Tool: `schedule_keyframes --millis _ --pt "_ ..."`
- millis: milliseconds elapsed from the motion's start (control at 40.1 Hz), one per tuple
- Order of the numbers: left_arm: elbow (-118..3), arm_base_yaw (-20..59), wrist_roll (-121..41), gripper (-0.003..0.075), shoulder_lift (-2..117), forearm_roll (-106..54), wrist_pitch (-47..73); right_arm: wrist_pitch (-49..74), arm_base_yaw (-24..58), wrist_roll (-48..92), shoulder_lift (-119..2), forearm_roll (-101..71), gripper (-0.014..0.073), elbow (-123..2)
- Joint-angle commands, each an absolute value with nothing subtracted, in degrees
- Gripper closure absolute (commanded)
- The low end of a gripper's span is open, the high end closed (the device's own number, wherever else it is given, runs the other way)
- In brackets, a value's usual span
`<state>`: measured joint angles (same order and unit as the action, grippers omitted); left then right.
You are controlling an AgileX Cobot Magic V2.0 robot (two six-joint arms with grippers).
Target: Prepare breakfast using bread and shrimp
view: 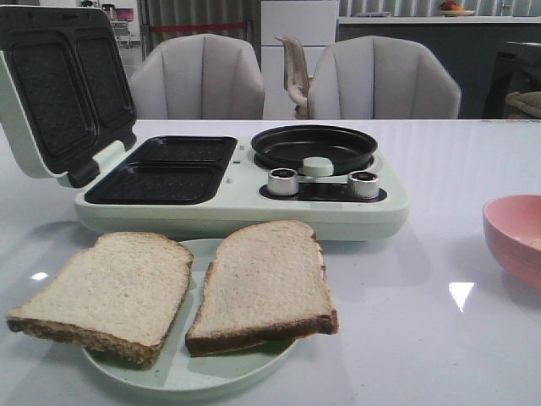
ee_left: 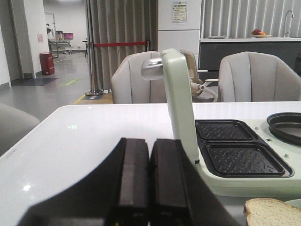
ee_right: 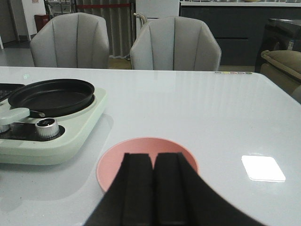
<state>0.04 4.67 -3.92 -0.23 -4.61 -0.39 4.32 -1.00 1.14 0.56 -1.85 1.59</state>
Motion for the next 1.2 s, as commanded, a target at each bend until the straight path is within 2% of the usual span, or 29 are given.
schedule_keyframes --millis 0,225,474,799,1173 --pt "0.32 5.02 -3.63 0.0619 -1.48 -4.57 -6.56 0.0 -1.17 1.29 1.85 -3.37 0.0559 0.11" --pt "-4.28 5.02 -3.63 0.0619 -1.23 -4.57 -7.74 5.65 -1.17 1.29 1.85 -4.86 0.0559 -5.84" --pt "-17.32 5.02 -3.74 0.0619 3.24 -4.34 3.62 14.41 -1.17 1.29 -0.77 -4.86 0.0559 -16.93" --pt "-33.64 5.02 -3.74 0.0619 18.6 -3.77 18.36 25.87 -1.17 1.29 -17.58 -4.86 0.0559 -33.22" --pt "-35.27 5.02 -3.74 0.0619 30.73 -4.13 26.21 28.36 -1.17 1.29 -33.24 -4.86 0.0559 -34.62"
